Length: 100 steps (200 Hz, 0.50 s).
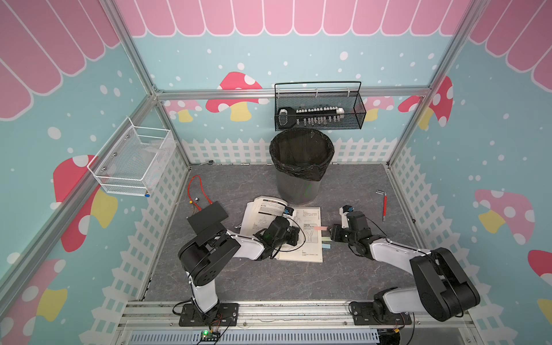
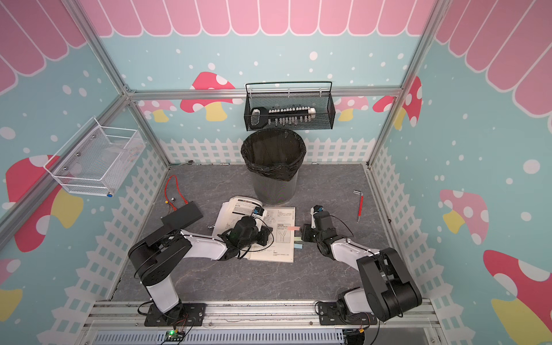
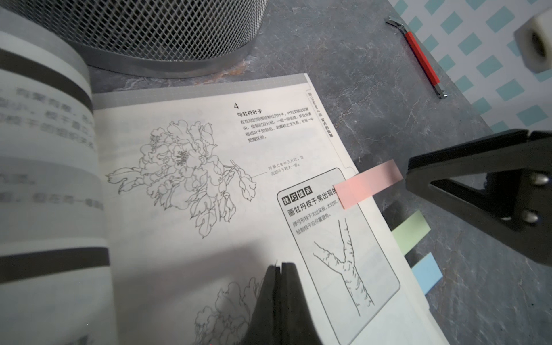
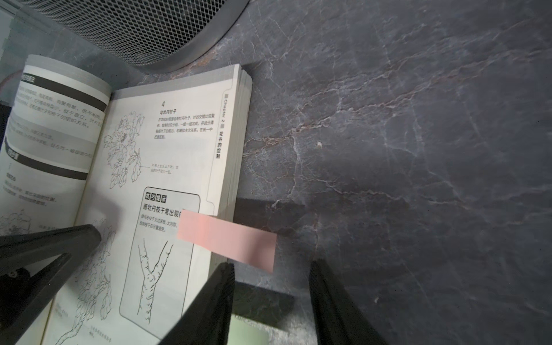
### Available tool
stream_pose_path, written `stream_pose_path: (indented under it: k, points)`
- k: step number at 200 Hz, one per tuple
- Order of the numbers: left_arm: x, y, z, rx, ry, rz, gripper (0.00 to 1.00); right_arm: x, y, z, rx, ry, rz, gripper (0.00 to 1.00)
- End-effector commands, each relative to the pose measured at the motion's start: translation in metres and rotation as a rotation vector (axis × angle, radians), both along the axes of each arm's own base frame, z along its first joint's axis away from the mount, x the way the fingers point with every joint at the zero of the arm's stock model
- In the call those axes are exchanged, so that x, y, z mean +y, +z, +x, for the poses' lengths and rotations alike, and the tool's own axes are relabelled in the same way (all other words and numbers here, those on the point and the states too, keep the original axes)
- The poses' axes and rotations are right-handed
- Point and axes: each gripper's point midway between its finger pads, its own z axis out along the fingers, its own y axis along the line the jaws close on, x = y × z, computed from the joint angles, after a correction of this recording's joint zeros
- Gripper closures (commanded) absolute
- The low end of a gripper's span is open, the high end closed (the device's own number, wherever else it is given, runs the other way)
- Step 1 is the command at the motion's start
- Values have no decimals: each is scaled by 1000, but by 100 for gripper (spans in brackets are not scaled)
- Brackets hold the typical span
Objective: Peel off the used sticky note
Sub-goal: Tear off the note from the book.
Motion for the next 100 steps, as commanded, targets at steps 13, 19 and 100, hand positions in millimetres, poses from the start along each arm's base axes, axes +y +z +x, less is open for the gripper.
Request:
stream_pose_path:
  k: [13,19,100]
  points:
    - [14,-26,-9,61,8,56,100,14,3,7,-21,49,61,52]
    - [14,-27,-9,60,8,56,100,15,4,8,-23,53,67,52]
    - [14,-29,-10,67,7,60,100,20,4,16,-37,65,78,59]
